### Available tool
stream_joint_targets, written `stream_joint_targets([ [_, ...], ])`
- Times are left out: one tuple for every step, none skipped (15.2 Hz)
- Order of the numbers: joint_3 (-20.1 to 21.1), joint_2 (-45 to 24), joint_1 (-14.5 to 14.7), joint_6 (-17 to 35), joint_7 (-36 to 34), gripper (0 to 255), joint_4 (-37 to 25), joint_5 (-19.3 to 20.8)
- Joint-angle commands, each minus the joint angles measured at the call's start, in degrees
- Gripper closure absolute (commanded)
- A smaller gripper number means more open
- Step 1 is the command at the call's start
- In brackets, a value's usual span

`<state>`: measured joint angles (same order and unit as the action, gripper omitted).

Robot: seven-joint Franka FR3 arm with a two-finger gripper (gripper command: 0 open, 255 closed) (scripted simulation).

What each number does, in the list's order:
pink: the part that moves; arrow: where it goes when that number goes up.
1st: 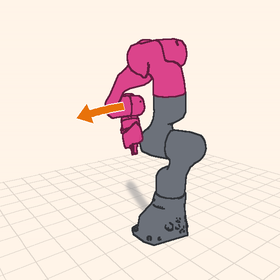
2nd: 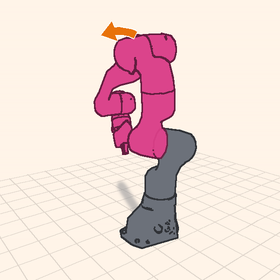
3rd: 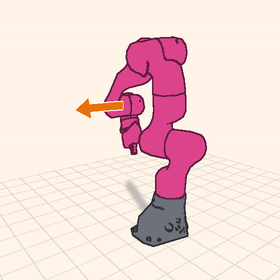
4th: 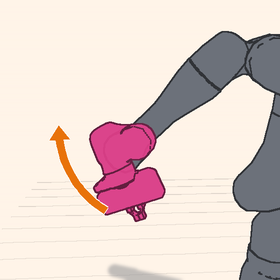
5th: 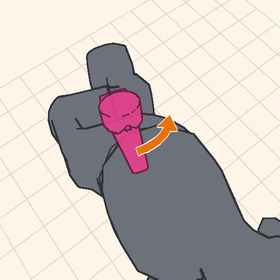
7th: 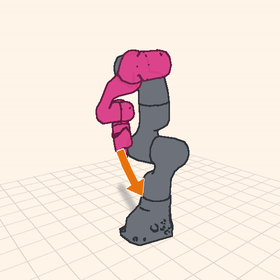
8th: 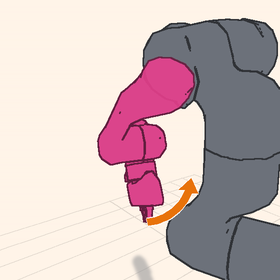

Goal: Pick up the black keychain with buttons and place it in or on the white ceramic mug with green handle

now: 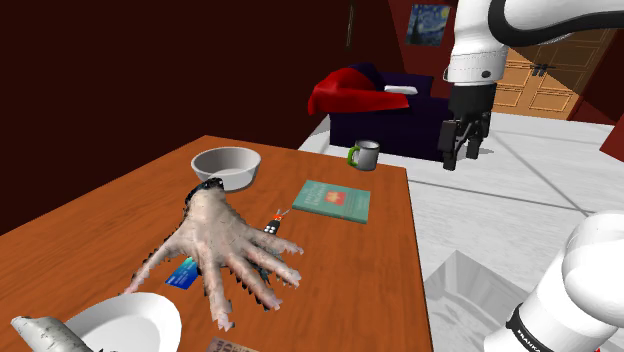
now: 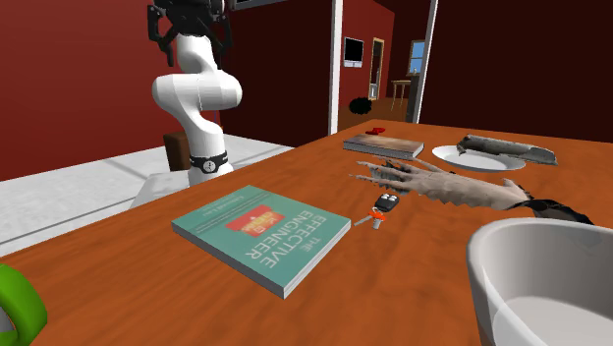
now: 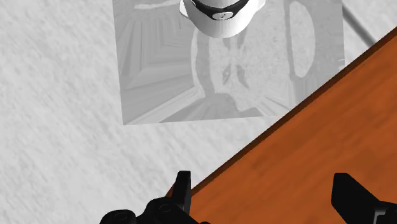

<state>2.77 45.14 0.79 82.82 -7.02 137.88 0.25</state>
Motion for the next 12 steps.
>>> stream_joint_targets([
  [0.0,0.0,0.0,0.0,0.0,0,0.0,0.0],
  [1.1,-0.7,0.1,1.3,-2.0,0,0.4,-1.1],
  [2.3,-1.6,0.1,2.7,-4.0,0,0.7,-2.2],
  [3.4,-2.5,0.2,4.1,-6.0,0,0.9,-3.3],
  [4.6,-3.5,0.2,5.5,-7.9,0,1.1,-4.3],
  [5.7,-4.6,0.3,7.0,-9.8,0,1.1,-5.3],
  [6.8,-5.9,0.3,8.5,-11.8,0,1.1,-6.2],
  [8.0,-7.1,0.3,10.0,-13.6,0,1.0,-7.0],
  [9.1,-8.5,0.3,11.5,-15.5,0,0.8,-7.8],
  [10.2,-10.0,0.3,13.0,-17.4,0,0.5,-8.5],
  [11.3,-11.5,0.2,14.5,-19.3,0,0.1,-9.1],
  [12.4,-13.1,0.1,16.0,-21.1,0,-0.3,-9.6],
])
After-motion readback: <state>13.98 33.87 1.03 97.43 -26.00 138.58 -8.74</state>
